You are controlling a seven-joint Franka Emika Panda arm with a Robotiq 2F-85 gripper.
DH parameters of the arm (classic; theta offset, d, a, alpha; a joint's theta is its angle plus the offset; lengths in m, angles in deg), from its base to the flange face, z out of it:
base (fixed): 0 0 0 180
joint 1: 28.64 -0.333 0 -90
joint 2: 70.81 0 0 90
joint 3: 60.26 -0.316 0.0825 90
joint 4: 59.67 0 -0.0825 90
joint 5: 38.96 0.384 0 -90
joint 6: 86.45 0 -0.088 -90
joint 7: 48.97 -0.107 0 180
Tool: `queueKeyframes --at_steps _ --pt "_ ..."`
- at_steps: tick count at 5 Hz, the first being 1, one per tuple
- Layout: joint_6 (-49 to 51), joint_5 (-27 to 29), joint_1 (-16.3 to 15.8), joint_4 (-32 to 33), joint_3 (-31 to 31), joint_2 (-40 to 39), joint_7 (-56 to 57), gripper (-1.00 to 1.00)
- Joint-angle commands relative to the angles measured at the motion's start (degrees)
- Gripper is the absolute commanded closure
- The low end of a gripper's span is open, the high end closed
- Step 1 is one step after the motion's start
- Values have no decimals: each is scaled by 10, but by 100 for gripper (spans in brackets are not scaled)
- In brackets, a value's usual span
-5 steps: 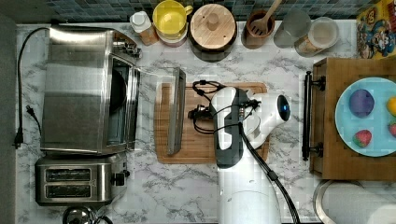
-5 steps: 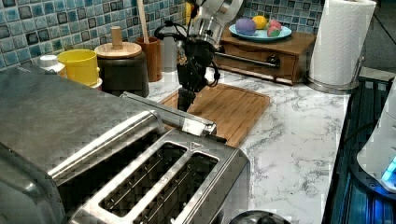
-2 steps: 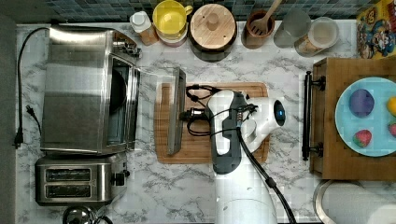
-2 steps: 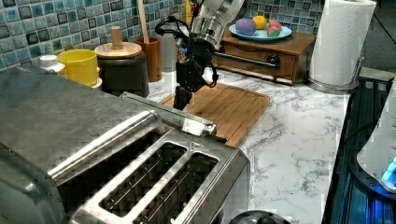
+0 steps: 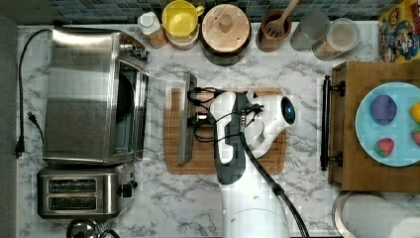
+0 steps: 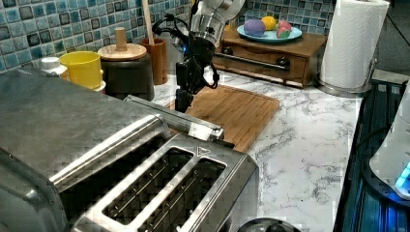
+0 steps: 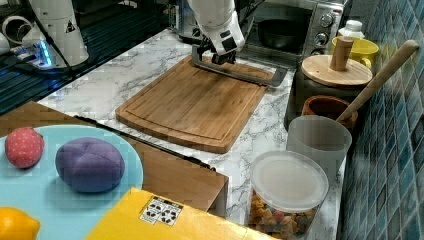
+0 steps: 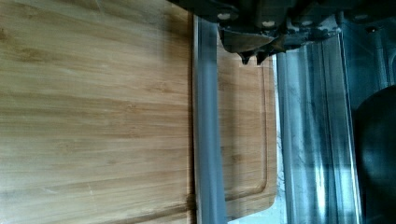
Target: Close the oven.
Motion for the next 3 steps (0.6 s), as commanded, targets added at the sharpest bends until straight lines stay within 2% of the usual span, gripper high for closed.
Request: queueKeyframes --at_steps 1,3 --pt "61 -14 -20 -100 -35 -35 -69 100" --pt "9 57 -29 -29 -33 45 -53 100"
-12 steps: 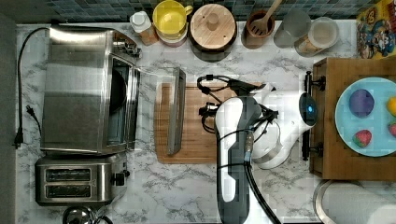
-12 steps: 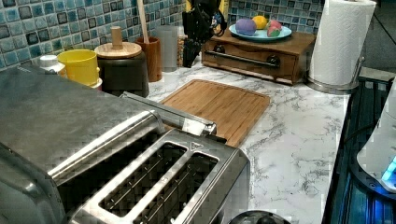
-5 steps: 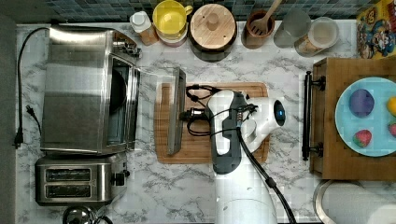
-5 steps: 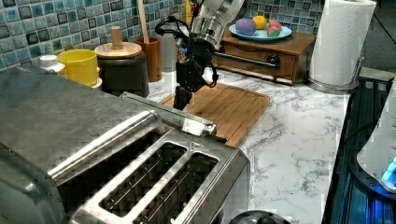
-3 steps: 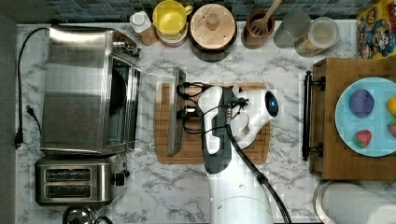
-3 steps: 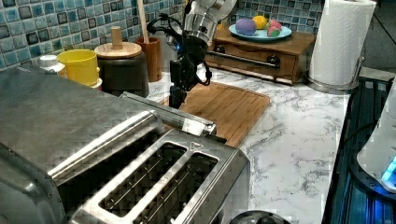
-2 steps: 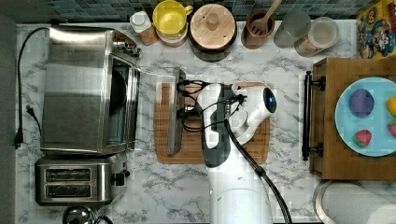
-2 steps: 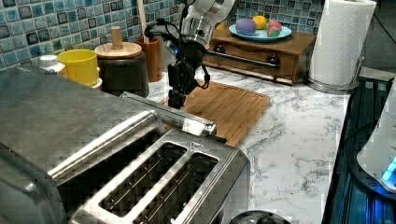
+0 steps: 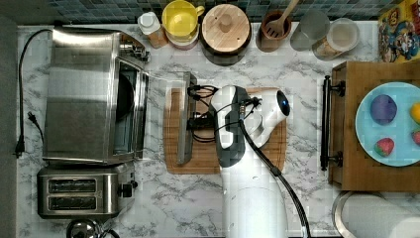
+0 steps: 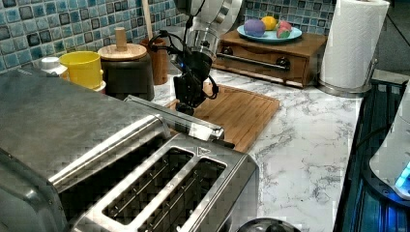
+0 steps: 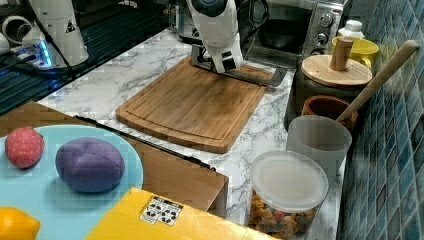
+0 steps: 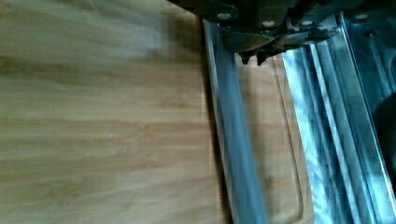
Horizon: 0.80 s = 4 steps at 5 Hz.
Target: Close the oven.
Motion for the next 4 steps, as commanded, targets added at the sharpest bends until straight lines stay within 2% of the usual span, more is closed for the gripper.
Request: queueKeyframes --at_steps 1,2,3,4 --pt "-41 60 -24 20 -58 144 -26 100" --pt "-38 59 -28 13 -74 172 -44 100" --pt "-48 22 -50 -6 -90 181 -71 100" --pt "-128 -102 -108 -25 -105 181 -195 100"
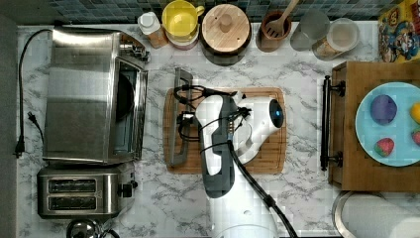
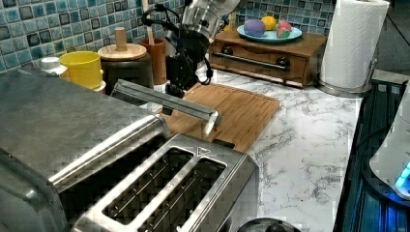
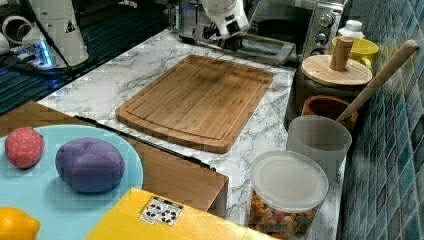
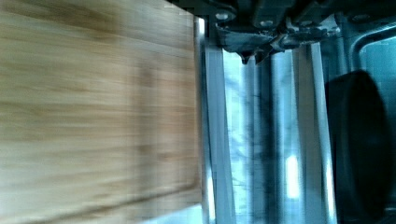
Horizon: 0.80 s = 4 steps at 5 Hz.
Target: Close the oven.
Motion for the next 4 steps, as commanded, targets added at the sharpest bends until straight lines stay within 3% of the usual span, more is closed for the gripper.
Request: queueKeyframes --at_steps 1,2,4 --pt "-124 -266 -135 -100 -75 62 -339 100" --pt "-145 -359 -148 -116 -76 72 -432 100" --pt "-156 -638 -184 -144 -73 97 -694 100"
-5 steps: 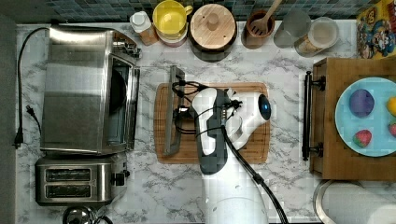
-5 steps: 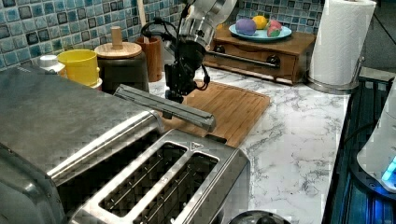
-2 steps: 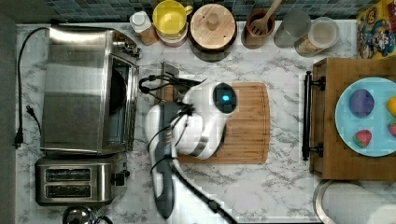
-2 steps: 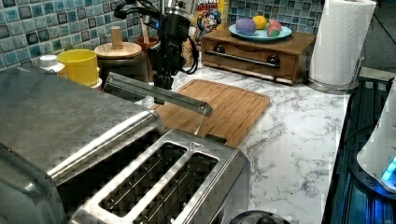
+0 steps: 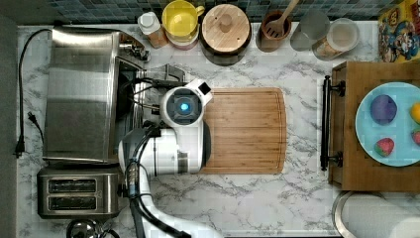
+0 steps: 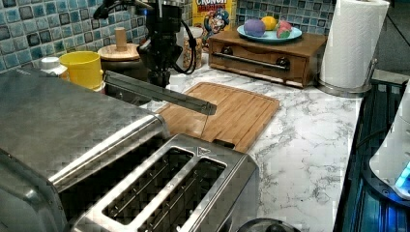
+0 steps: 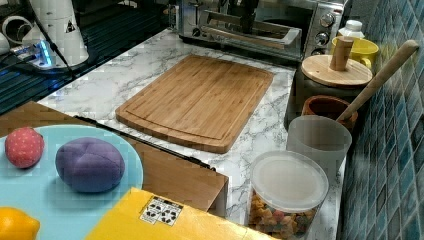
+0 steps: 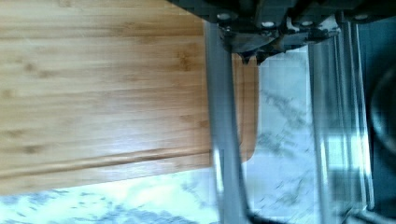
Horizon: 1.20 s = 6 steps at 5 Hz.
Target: Close the oven.
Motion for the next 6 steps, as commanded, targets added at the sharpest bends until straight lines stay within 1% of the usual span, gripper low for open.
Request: queueKeyframes --at_steps 1,2,3,4,5,6 --pt "40 -159 -62 -188 -67 16 -197 100" --pt "235 -84 -50 -349 -88 -84 -116 100" --pt "198 -118 -69 -324 -93 -69 -140 100" --pt "151 -174 -91 -287 -83 -39 -191 100" --pt "99 -174 -85 -234 -69 13 -211 100" --pt "97 -95 -9 -218 -122 54 -159 100"
